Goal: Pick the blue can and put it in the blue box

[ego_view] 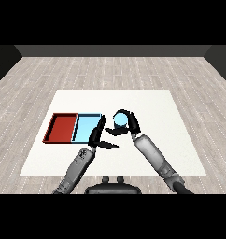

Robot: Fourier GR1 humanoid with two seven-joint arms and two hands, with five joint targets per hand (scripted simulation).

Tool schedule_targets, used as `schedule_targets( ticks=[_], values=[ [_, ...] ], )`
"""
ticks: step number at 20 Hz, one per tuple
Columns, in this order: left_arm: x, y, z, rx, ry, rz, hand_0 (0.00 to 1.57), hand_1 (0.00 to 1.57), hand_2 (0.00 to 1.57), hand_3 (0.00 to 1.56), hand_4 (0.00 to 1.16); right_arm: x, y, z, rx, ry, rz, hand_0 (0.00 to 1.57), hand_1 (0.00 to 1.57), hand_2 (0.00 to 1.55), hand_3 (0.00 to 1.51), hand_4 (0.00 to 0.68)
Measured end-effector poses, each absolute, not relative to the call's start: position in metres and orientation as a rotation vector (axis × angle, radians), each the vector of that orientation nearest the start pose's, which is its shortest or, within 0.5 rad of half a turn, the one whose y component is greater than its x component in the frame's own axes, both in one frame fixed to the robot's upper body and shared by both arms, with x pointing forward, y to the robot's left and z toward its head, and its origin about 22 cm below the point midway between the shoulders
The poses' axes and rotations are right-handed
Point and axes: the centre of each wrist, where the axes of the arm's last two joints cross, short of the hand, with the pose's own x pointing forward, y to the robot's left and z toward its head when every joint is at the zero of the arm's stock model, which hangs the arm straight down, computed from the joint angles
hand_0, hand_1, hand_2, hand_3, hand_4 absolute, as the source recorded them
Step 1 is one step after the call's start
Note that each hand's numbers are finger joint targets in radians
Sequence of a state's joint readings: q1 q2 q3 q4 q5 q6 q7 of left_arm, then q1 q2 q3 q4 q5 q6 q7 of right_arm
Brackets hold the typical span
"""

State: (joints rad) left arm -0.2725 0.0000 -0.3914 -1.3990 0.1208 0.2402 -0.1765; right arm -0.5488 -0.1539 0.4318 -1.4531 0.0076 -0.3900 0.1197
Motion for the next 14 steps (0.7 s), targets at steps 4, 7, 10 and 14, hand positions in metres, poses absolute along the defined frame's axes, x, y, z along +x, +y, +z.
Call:
schedule_targets(
  ticks=[4, 7, 10, 14],
  values=[
    [0.282, 0.106, 0.011, -0.245, -1.756, -0.177, 0.0, 0.0, 0.0, 0.0, 0.0, 0.317, -0.109, 0.105, -0.026, -1.861, 0.368, 1.49, 1.49, 1.46, 1.39, 0.581],
    [0.286, 0.106, 0.008, -0.234, -1.742, -0.182, 0.0, 0.0, 0.0, 0.0, 0.0, 0.309, -0.102, 0.104, -0.028, -1.862, 0.373, 1.47, 1.47, 1.45, 1.39, 0.587],
    [0.286, 0.109, 0.005, -0.226, -1.734, -0.18, 0.0, 0.0, 0.0, 0.0, 0.0, 0.304, -0.097, 0.102, -0.024, -1.865, 0.376, 1.49, 1.49, 1.46, 1.39, 0.576],
    [0.297, 0.102, 0.006, -0.22, -1.721, -0.181, 0.0, 0.0, 0.0, 0.0, 0.0, 0.305, -0.091, 0.11, -0.028, -1.868, 0.38, 1.49, 1.49, 1.45, 1.38, 0.57]
  ],
)
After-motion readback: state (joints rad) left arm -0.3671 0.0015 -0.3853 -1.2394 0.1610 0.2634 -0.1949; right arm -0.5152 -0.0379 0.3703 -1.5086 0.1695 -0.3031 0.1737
